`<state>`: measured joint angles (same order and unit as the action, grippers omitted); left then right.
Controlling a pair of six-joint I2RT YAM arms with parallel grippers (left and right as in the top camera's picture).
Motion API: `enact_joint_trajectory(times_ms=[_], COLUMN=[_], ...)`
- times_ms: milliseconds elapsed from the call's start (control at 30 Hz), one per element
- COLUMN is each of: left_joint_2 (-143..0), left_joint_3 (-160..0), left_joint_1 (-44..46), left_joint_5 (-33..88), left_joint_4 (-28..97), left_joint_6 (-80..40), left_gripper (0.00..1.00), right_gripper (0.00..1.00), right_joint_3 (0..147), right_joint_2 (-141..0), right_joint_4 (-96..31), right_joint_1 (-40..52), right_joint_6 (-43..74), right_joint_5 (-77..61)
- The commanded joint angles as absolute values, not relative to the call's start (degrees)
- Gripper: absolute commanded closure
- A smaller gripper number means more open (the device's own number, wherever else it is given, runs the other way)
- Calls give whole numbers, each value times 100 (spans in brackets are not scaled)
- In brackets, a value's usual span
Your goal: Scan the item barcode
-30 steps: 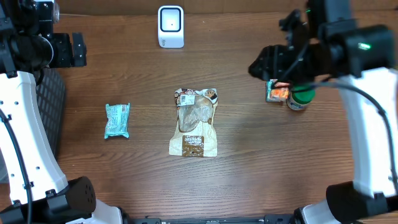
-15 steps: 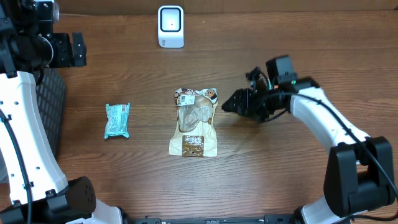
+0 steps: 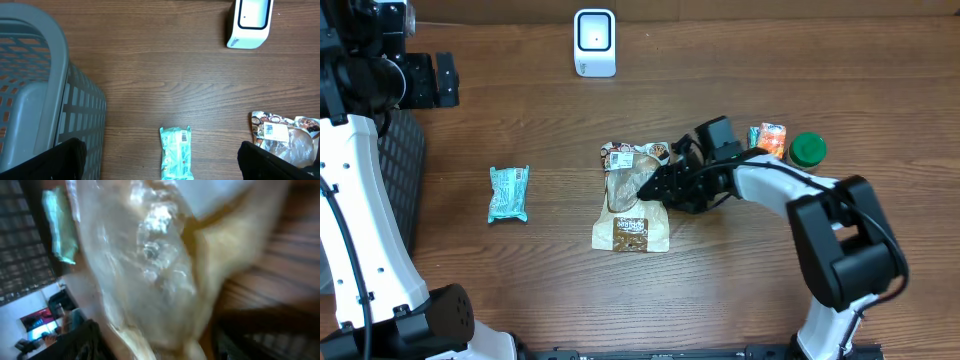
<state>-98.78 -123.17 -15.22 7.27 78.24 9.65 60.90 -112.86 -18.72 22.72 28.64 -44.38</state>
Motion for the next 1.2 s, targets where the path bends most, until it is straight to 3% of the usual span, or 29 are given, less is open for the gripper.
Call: enact_joint_trajectory(times_ms=[0, 100, 200, 333, 700, 1167], left_joint_2=[-9867, -9867, -9867, -9867, -9867, -9867], left_joint_3=[-12433, -12433, -12433, -12433, -12433, -12433], left_joint_1=[-1535, -1535, -1535, -1535, -1535, -1535], left_joint_5=[725, 725, 725, 725, 725, 725], left_joint_4=[7817, 7817, 7817, 7817, 7815, 7817], left_joint_6=[1072, 1072, 1072, 1074, 1072, 1072], left_gripper=[1, 1, 0, 0, 0, 1], right_gripper=[31, 38, 55, 70, 96, 96], right_joint_3=[6053, 6053, 6053, 6055, 6217, 6276], right_joint_2=[-11531, -11817, -11946, -11948, -11791, -9358], right_joint_4=[-1514, -1072, -937, -862, -832, -1487], right_joint_1=[2364, 2477, 2502, 2502, 2427, 2274], right_joint_6=[3518, 3903, 4075, 4073, 3522, 2777], right_joint_5=[-4368, -4311, -4316, -4327, -5011, -5441])
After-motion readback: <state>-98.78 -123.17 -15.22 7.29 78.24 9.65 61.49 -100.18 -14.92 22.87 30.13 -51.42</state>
